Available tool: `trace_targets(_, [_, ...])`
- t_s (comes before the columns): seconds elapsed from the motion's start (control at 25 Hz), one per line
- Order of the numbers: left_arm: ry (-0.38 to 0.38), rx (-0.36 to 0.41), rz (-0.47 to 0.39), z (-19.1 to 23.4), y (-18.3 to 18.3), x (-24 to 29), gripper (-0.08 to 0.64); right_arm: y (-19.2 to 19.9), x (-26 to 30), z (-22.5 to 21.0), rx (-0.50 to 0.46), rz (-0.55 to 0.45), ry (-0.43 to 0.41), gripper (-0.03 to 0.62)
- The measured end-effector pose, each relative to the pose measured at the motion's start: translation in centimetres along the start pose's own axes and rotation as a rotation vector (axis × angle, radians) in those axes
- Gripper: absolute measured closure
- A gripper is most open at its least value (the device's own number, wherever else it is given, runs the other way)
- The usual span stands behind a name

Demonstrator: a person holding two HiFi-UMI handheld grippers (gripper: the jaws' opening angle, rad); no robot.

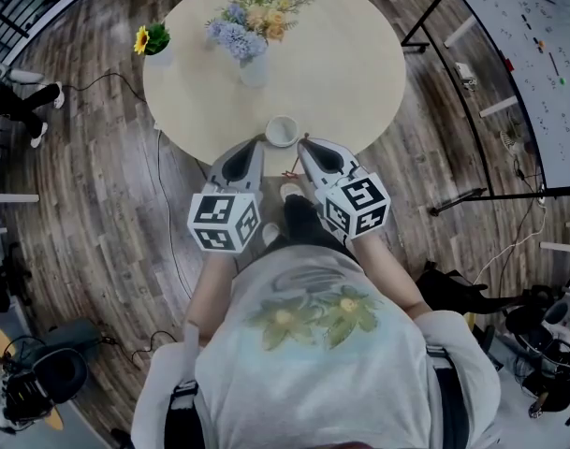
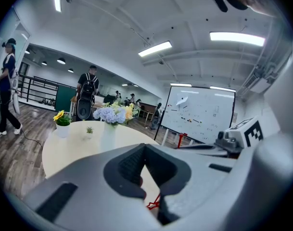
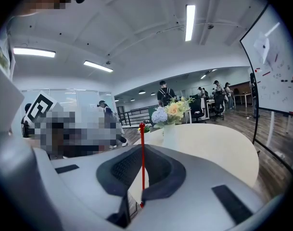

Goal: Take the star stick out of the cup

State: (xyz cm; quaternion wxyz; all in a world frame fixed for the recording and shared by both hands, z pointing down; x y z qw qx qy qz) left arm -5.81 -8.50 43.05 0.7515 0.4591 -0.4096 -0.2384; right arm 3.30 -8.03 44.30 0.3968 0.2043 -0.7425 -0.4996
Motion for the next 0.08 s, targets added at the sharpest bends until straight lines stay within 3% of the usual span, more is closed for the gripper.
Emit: trace_targets(0.08, [0.002,0.001,0.002,-0.04,0.15,0.00,0.557,0.08,0.03,0.00,0.001,-0.001,0.001,0.569])
Point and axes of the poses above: the fingertips, and each gripper's own axes: x forward along the fingers, z to its left, y out of its underside, the point moved 1 cm from there along -x, backward along the fingers, and after that the axes turned 7 degrees about z, right-handed, at the moved point
